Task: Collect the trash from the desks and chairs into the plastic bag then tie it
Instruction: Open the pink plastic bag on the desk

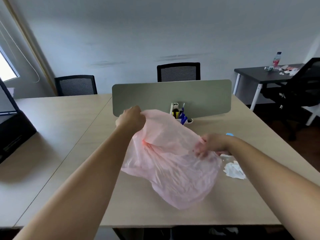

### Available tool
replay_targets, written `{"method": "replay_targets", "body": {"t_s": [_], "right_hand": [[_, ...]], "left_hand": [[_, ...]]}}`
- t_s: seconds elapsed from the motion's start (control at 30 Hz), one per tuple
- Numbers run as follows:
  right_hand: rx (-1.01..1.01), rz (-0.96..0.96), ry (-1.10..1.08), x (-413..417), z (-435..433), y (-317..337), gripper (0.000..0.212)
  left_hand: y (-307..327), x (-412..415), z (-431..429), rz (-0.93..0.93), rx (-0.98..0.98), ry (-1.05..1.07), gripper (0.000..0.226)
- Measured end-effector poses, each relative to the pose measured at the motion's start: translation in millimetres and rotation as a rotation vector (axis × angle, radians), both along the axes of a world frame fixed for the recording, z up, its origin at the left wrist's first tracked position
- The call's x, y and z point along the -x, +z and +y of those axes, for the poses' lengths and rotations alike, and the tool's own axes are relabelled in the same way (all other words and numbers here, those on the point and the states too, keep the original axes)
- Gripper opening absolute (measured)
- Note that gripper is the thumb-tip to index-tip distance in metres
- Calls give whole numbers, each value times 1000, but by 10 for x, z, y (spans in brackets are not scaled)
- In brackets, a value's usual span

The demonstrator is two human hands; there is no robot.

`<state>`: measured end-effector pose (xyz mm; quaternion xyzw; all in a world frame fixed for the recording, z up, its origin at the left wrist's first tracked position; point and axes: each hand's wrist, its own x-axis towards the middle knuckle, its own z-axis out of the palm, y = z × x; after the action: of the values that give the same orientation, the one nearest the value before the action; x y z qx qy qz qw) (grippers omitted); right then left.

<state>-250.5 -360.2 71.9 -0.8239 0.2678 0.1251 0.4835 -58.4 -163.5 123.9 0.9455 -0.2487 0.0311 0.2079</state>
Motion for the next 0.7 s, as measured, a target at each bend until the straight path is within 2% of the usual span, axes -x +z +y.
{"method": "replay_targets", "body": {"t_s": [0.03,0.13,0.2,0.27,0.4,0.5,0.6,0.67,0.7], "right_hand": [[-149,-127,-74,5,-17,-10,7],[-479,-388,-305,-42,-8,19,19],[-632,-409,-357,-98,11,61,24],[-707,-389,-320,-118,12,88,32],[-741,-371,-343,-18,-56,-10,41],[-791,-339,-389,48,-71,-78,38],[-780,-333,-398,-12,1,-13,39],[-709,-342,-338,-80,61,112,44],[-665,-352,-299,-107,87,178,50]], "left_hand": [[-39,6,43,-25,35,16,27],[-190,68,200,-155,212,13,18],[-299,56,274,-196,248,-10,13],[-384,8,397,-182,205,17,17],[-529,-104,683,-137,116,89,31],[-547,-1,743,-123,129,70,38],[-520,285,670,-265,133,-123,38],[-492,575,479,-349,132,-345,57],[-489,706,340,-376,70,-413,65]]}}
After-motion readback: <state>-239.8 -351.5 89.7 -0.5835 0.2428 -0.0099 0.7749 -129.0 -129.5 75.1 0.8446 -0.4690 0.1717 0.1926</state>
